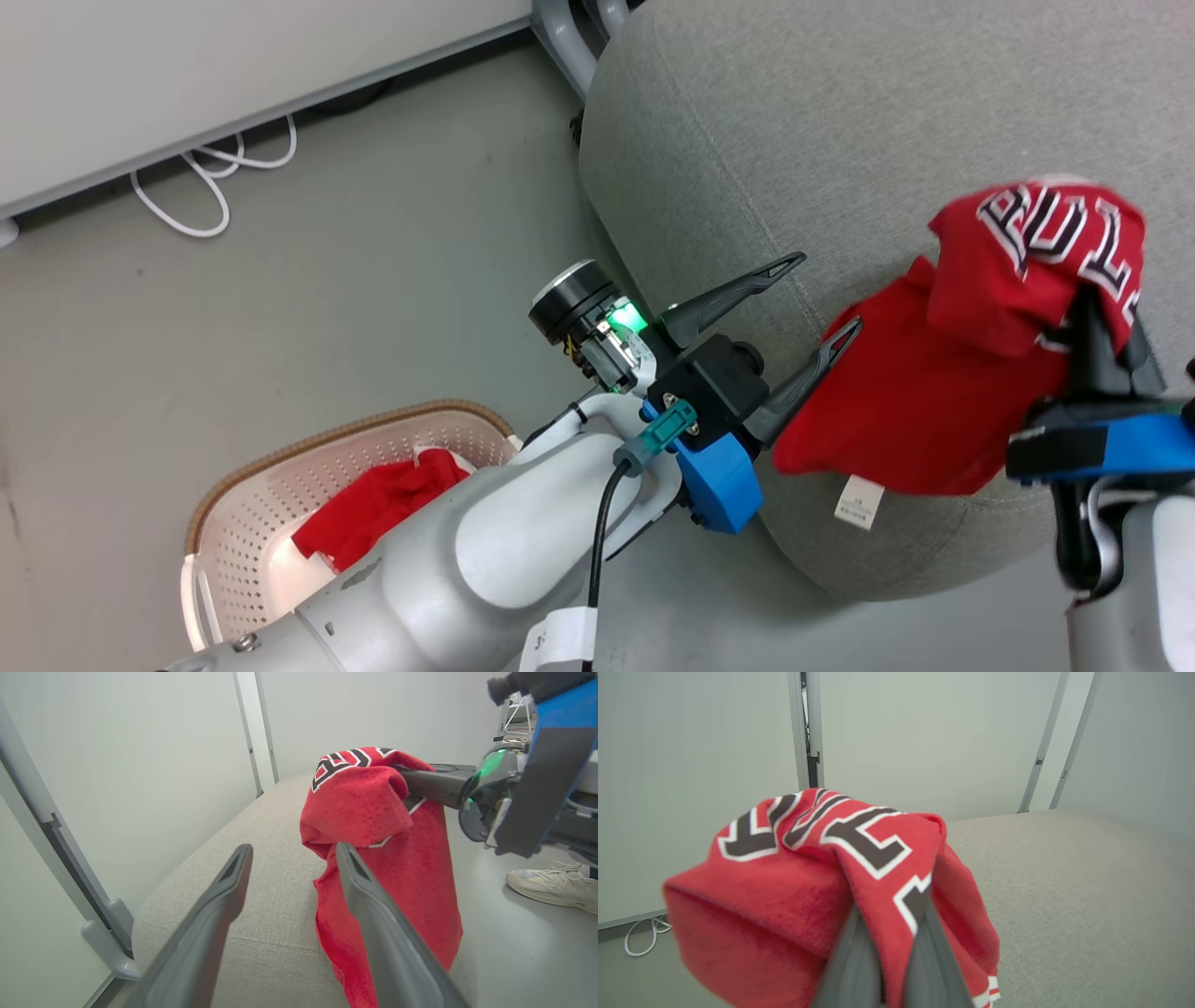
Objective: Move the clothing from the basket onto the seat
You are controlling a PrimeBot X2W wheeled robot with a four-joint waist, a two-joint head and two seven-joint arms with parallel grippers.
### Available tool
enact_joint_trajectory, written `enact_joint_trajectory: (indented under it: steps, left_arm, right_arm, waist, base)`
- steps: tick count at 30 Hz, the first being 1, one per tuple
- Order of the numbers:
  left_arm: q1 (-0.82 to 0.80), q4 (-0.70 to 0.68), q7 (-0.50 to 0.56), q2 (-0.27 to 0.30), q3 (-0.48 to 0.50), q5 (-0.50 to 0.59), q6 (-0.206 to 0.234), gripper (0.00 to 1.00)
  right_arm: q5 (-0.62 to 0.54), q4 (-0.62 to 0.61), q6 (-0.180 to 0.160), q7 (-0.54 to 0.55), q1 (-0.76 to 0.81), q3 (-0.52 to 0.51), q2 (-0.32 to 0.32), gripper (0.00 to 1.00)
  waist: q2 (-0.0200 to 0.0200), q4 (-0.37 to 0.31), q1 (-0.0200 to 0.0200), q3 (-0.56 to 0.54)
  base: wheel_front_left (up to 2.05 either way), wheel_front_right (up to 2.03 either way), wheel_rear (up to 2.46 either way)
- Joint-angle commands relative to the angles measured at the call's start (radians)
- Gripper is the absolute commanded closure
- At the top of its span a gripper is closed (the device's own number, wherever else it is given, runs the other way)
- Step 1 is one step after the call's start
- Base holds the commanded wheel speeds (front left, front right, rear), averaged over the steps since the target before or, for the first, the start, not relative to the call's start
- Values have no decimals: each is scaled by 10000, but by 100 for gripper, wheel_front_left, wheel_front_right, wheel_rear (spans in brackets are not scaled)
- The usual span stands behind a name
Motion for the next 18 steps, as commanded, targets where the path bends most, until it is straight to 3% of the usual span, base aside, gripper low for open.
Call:
enact_joint_trajectory:
  steps: [1,10,18]
  left_arm:
    - [-132,-60,-27,91,97,89,46,0]
    - [-788,-341,-8,299,170,580,111,0]
    - [-1632,-563,95,667,305,930,269,0]
  right_arm:
    - [-27,-115,5,-42,-276,40,-94,100]
    - [-40,-496,5,-42,-2606,-239,-857,100]
    - [113,-788,3,-40,-5200,-1461,-1957,100]
  waist:
    - [0,70,0,194]
    - [0,435,0,1734]
    - [0,724,0,3434]
  base:
    - [0,0,0]
    - [0,0,0]
    - [0,0,0]
